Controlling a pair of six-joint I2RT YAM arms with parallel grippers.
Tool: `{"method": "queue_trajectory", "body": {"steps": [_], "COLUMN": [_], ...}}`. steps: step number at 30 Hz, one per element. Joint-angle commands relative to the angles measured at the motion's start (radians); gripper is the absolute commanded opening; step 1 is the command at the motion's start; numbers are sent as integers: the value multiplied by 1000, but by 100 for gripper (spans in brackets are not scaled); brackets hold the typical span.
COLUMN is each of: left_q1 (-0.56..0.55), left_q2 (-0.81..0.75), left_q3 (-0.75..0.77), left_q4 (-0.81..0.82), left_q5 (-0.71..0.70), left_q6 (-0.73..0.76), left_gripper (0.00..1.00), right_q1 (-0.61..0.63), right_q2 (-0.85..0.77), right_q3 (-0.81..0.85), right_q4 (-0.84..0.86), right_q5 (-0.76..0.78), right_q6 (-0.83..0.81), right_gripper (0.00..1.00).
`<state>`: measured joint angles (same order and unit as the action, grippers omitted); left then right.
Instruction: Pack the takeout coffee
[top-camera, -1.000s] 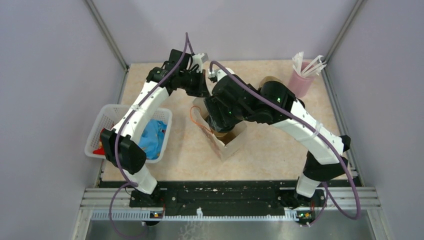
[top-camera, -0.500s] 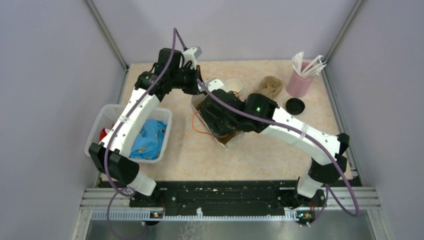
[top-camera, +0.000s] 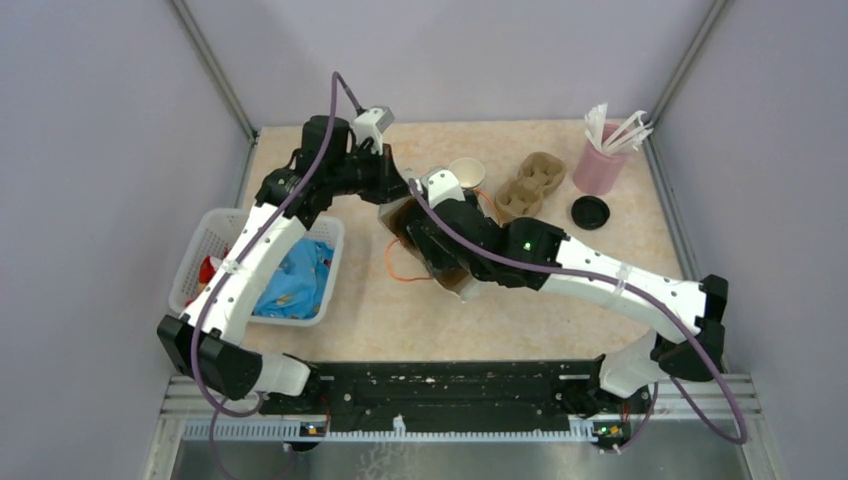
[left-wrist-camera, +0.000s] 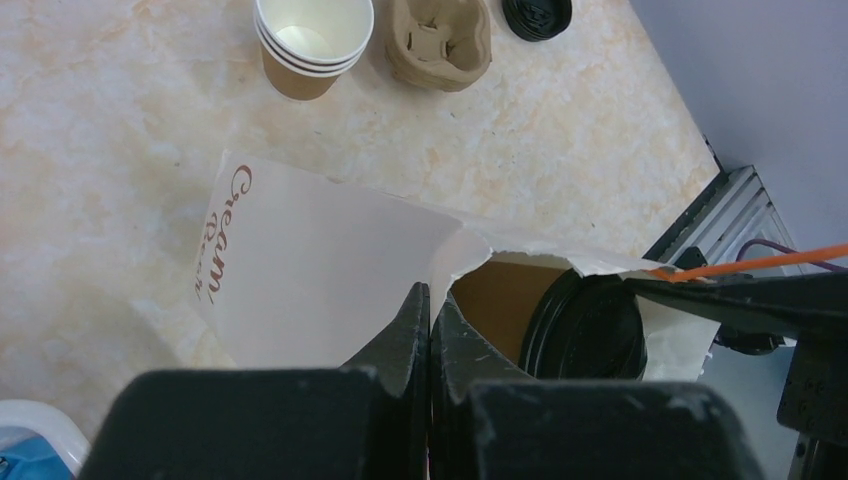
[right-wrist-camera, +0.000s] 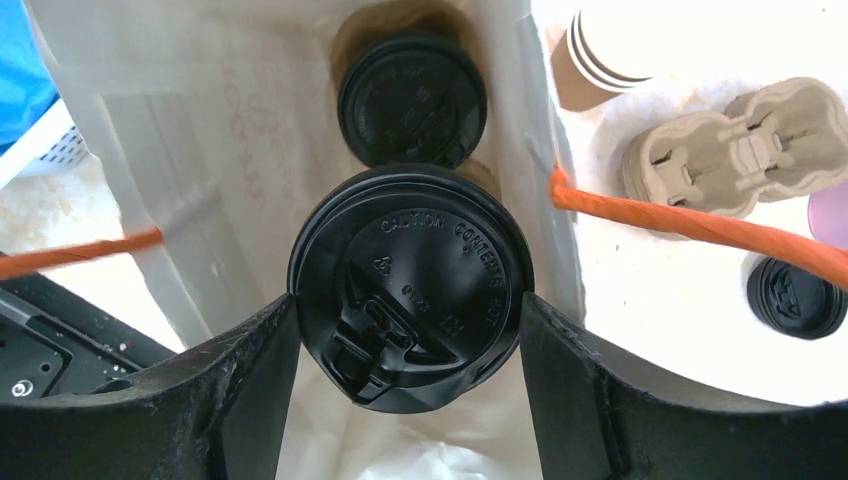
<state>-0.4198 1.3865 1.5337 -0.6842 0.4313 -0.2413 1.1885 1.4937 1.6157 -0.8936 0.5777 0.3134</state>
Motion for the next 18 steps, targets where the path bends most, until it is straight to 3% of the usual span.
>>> {"method": "queue_trajectory", "body": {"steps": [1,6,12,18], "left_q1": [-5,-11,-12,-15], "left_q2": [-70,-128,-173,-276], "left_q3": [-55,-144,-232,-407], "left_q4": [110,201,277,518], "left_q5": [42,56,51,51], "left_q6": [-11,-16,-6,19], "left_gripper": [0,0,0,0], "right_q1": [-10,-10,-13,-11], "right_q2": [-92,-147,-156,-227], "right_q3": [-94,-201,-191,-251], "right_q4": [218,351,252,228], "right_q5": [10,-10,-6,-45], "right_q6": [-105,-255,-275,-252], "right_gripper": [69,69,67,66]}}
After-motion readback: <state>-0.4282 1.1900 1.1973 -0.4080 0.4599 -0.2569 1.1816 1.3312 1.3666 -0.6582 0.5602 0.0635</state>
